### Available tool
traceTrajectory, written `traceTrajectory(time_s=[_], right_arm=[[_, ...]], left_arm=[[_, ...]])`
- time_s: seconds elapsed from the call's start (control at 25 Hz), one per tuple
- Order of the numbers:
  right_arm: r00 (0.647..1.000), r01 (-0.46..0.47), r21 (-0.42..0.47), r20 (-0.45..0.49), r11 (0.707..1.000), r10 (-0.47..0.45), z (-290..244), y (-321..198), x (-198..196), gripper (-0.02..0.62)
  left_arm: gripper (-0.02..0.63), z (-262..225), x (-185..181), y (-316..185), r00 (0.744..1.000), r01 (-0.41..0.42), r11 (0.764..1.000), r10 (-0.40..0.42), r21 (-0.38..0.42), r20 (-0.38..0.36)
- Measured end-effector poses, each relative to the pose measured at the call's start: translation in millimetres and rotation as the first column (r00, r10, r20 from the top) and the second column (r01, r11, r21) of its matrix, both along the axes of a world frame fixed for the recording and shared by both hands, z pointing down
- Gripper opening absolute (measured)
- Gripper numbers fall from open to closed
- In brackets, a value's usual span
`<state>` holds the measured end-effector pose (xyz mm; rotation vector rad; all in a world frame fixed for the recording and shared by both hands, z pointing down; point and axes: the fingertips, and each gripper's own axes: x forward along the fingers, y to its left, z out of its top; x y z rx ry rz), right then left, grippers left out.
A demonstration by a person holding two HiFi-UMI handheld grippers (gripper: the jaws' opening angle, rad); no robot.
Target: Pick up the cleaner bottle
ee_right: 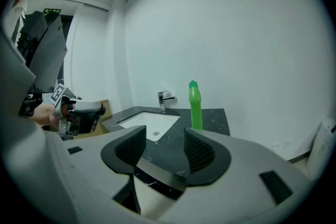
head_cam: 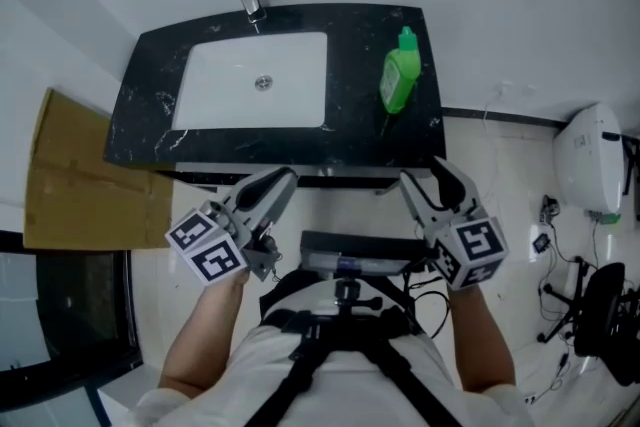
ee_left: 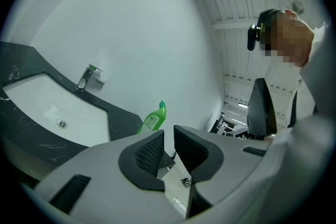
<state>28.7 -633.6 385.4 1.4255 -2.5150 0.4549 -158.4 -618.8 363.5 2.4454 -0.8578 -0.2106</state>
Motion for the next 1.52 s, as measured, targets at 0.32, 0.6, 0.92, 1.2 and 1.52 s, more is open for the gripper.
traceTrajectory(time_s=[0.32,0.6,0.92,1.2,1.52], right_arm=[[1.0,0.006,-0.044,-0.004,0.999,-0.007,7.5,-3.7,-2.7,0.235],[0.995,-0.026,-0.052,0.091,0.998,0.031,3.2,-8.0,-10.5,0.201],[0.99,-0.135,-0.068,0.032,0.989,0.138,3.8,-0.5,-4.9,0.219],[0.986,-0.165,-0.066,0.01,0.984,0.166,-1.0,11.1,-11.8,0.218],[0.979,-0.203,-0.047,-0.033,0.978,0.202,-22.8,15.3,-10.5,0.171]], left_arm=[[0.052,2.9,-6.7,-5.7,1.0,0.023,1.0,-0.023,-0.008,-0.001],[0.052,-8.4,-20.1,-10.8,1.0,-0.023,1.0,0.023,0.021,0.015],[0.052,-13.9,-29.4,-15.7,0.996,-0.085,0.996,0.085,0.031,0.007],[0.052,-15.2,-39.7,-14.0,0.994,-0.112,0.993,0.112,0.035,-0.01],[0.051,-23.3,-53.1,-15.7,0.994,-0.112,0.992,0.112,0.053,0.002]])
